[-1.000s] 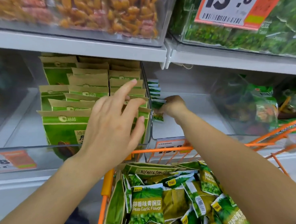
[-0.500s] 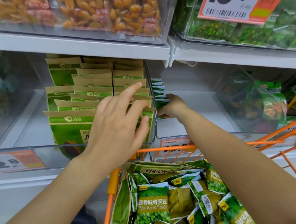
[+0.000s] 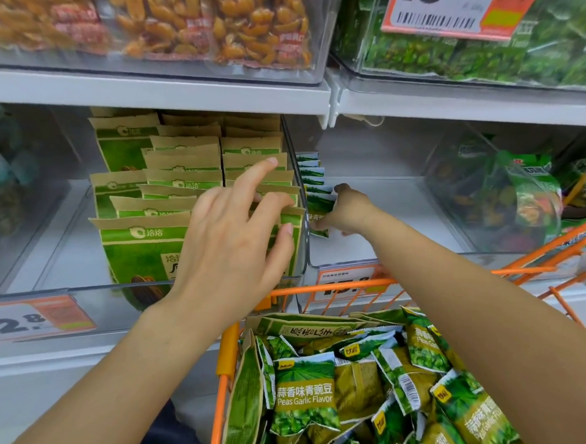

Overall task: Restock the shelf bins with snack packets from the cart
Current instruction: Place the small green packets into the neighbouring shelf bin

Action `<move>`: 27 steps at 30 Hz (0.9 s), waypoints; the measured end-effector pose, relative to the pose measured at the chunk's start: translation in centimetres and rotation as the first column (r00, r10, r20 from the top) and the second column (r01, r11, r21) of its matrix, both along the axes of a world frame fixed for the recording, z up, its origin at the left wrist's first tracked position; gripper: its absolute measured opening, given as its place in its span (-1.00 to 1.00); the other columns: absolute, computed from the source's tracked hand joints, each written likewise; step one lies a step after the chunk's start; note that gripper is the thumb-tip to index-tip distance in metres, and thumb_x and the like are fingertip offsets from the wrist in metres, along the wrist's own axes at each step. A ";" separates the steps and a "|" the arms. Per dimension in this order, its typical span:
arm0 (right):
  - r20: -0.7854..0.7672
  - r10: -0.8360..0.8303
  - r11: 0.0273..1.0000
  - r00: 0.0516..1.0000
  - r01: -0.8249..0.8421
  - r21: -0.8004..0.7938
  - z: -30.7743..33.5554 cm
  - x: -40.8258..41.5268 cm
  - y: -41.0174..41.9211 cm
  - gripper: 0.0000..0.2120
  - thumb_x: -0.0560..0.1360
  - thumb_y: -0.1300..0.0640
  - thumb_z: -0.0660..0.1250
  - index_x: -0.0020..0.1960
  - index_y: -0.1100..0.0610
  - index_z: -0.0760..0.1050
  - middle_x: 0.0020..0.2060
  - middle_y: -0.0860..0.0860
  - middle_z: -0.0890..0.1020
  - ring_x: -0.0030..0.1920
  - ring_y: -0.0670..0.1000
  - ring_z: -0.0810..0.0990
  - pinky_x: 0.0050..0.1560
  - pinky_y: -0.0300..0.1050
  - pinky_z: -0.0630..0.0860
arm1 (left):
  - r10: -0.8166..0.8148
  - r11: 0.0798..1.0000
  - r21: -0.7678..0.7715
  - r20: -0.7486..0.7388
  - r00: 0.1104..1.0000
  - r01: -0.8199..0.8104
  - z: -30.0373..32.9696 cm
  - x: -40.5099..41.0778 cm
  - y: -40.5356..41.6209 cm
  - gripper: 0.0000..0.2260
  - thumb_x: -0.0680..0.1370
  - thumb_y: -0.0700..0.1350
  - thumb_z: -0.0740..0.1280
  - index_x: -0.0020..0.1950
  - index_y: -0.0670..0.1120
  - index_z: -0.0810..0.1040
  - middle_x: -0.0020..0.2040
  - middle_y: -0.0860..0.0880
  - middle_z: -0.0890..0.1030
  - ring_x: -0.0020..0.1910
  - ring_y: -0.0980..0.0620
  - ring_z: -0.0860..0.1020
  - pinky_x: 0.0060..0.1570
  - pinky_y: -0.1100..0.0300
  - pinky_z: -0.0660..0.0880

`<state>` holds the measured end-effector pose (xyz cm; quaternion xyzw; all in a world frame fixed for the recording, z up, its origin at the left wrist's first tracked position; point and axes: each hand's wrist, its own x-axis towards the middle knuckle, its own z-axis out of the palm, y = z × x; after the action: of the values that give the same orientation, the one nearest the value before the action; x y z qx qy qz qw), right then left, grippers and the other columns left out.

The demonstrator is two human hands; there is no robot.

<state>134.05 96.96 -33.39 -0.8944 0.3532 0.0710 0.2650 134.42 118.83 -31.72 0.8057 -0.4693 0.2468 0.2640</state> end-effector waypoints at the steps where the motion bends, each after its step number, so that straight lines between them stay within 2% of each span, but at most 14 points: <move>1: -0.048 0.065 0.991 0.997 -0.070 -0.118 0.8 -0.7 0.0 -0.26 0.42 -0.07 0.46 0.45 0.16 0.21 0.30 0.12 0.47 0.19 0.14 0.51 0.10 -0.05 0.51 | -0.002 1.000 -0.003 0.001 1.000 0.002 0.0 -0.1 0.0 -0.80 0.55 -0.09 0.26 0.11 -0.13 0.57 0.37 -0.15 0.44 0.07 -0.09 0.51 0.18 0.06 0.26; 3: -0.057 0.124 0.958 0.991 -0.134 -0.254 2.8 -2.6 0.1 -0.34 0.46 -0.16 0.38 0.43 0.11 0.29 0.28 0.10 0.50 0.23 0.14 0.49 0.14 -0.06 0.46 | 0.001 1.000 -0.016 0.017 1.000 -0.001 -0.2 -0.3 0.2 -0.74 0.55 -0.07 0.26 0.17 -0.14 0.55 0.37 -0.16 0.44 0.14 -0.13 0.51 0.25 0.04 0.25; 5: 0.097 0.099 0.962 0.990 -0.071 -0.262 4.9 -5.2 0.5 -0.46 0.47 -0.17 0.35 0.34 0.07 0.41 0.18 0.05 0.57 0.16 0.13 0.54 0.13 -0.05 0.47 | 0.016 0.999 -0.032 0.056 0.998 -0.014 -0.2 -0.7 0.4 -0.65 0.55 -0.02 0.26 0.26 -0.17 0.51 0.37 -0.18 0.44 0.27 -0.16 0.46 0.39 -0.03 0.17; 8: 0.321 0.063 0.962 0.945 0.028 -0.271 7.7 -10.6 2.0 -0.79 0.49 -0.12 0.34 -0.07 0.02 0.55 -0.15 -0.06 0.62 -0.02 0.07 0.59 -0.01 -0.06 0.49 | -0.046 0.996 -0.067 0.111 0.993 0.053 0.0 -2.1 0.6 -0.59 0.54 -0.01 0.26 0.31 -0.20 0.48 0.36 -0.19 0.46 0.39 -0.17 0.37 0.48 -0.10 0.08; 10: 0.283 0.050 0.964 0.958 0.028 -0.263 8.8 -14.6 3.5 -0.77 0.49 -0.11 0.35 -0.22 0.02 0.52 -0.27 -0.06 0.64 -0.13 0.03 0.60 -0.09 -0.06 0.51 | -0.181 0.978 -0.095 0.056 0.982 0.186 0.3 -3.8 0.6 -0.60 0.55 -0.04 0.24 0.33 -0.20 0.47 0.35 -0.17 0.47 0.39 -0.14 0.38 0.48 -0.06 0.15; 12: 0.078 0.037 0.928 0.996 -0.006 -0.372 8.3 -18.0 4.3 -0.79 0.49 -0.13 0.34 -0.17 0.01 0.53 -0.22 -0.04 0.65 -0.10 0.04 0.60 -0.16 -0.10 0.45 | -0.322 0.943 -0.096 -0.021 0.947 0.319 0.4 -5.7 0.2 -0.57 0.56 -0.05 0.23 0.39 -0.19 0.40 0.35 -0.12 0.47 0.36 -0.06 0.40 0.41 0.07 0.25; 14: -0.236 -0.007 0.830 0.972 -0.127 -0.543 6.3 -20.6 4.3 -0.76 0.51 -0.14 0.29 0.03 0.00 0.52 -0.03 0.00 0.64 0.03 0.08 0.59 -0.13 -0.11 0.43 | -0.407 0.913 -0.052 -0.048 0.912 0.404 0.0 -7.2 -0.3 -0.53 0.56 -0.05 0.23 0.45 -0.14 0.30 0.35 -0.09 0.48 0.31 -0.01 0.43 0.31 0.16 0.33; 15: -0.345 -0.028 0.811 0.938 -0.180 -0.556 5.2 -21.5 4.0 -0.70 0.52 -0.15 0.27 0.13 0.01 0.49 0.06 0.02 0.62 0.10 0.09 0.58 -0.10 -0.12 0.43 | -0.435 0.900 -0.019 -0.048 0.899 0.435 -0.3 -7.6 -0.7 -0.52 0.57 -0.05 0.23 0.47 -0.12 0.26 0.34 -0.08 0.49 0.30 0.00 0.44 0.26 0.16 0.37; 16: -0.388 -0.045 0.832 0.921 -0.180 -0.524 4.2 -22.3 3.6 -0.63 0.52 -0.17 0.25 0.21 0.03 0.45 0.12 0.04 0.60 0.14 0.09 0.57 -0.08 -0.12 0.42 | -0.456 0.889 0.017 -0.049 0.889 0.457 -0.5 -7.9 -1.0 -0.50 0.57 -0.04 0.22 0.49 -0.10 0.23 0.35 -0.06 0.49 0.29 0.01 0.45 0.23 0.14 0.42; 19: -0.341 -0.126 0.892 0.932 -0.044 -0.450 2.1 -23.6 2.8 -0.39 0.56 -0.24 0.15 0.45 0.12 0.22 0.19 0.12 0.57 0.19 0.13 0.54 -0.06 -0.06 0.42 | -0.470 0.879 0.069 -0.054 0.881 0.472 -0.9 -8.1 -2.0 -0.48 0.57 -0.03 0.19 0.51 -0.07 0.20 0.30 -0.02 0.53 0.17 0.04 0.53 0.00 0.13 0.54; 21: -0.294 -0.140 0.862 0.946 -0.030 -0.506 1.5 -23.9 2.5 -0.32 0.55 -0.26 0.15 0.50 0.14 0.13 0.16 0.12 0.59 0.18 0.14 0.55 -0.08 -0.06 0.42 | -0.448 0.892 0.040 -0.054 0.892 0.450 -0.8 -8.1 -2.3 -0.49 0.57 -0.03 0.18 0.50 -0.08 0.21 0.19 -0.01 0.59 0.02 0.07 0.56 -0.20 0.23 0.49; 23: -0.216 -0.144 0.814 0.966 -0.008 -0.580 1.8 -24.0 2.5 -0.30 0.51 -0.25 0.25 0.48 0.11 0.16 0.07 0.07 0.63 0.12 0.11 0.58 -0.10 -0.07 0.46 | -0.426 0.905 0.012 -0.028 0.904 0.426 -0.9 -8.0 -2.5 -0.52 0.57 -0.03 0.18 0.48 -0.07 0.23 0.12 0.02 0.61 -0.06 0.10 0.56 -0.26 0.27 0.44; 25: -0.151 -0.141 0.815 0.978 0.028 -0.579 2.1 -24.0 2.7 -0.22 0.47 -0.23 0.32 0.50 0.11 0.09 -0.04 0.03 0.65 0.03 0.08 0.62 -0.17 -0.09 0.45 | -0.418 0.909 -0.016 -0.020 0.908 0.417 -1.0 -7.8 -2.4 -0.60 0.57 -0.05 0.19 0.41 -0.07 0.36 0.05 0.05 0.63 -0.10 0.11 0.58 -0.28 0.24 0.49; 27: -0.075 -0.134 0.873 0.988 0.081 -0.481 2.2 -24.0 3.0 -0.22 0.47 -0.17 0.37 0.52 0.09 0.10 -0.13 0.02 0.65 -0.05 0.07 0.64 -0.16 -0.10 0.47 | -0.399 0.916 -0.074 -0.089 0.912 0.394 -0.8 -7.6 -2.2 -0.73 0.56 -0.05 0.19 0.21 -0.02 0.55 -0.10 0.11 0.66 -0.21 0.15 0.60 -0.34 0.23 0.51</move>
<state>110.04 99.95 -31.23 -0.9060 0.4226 0.0145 0.0211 126.81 116.59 -32.53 0.6978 -0.6020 0.1590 0.3540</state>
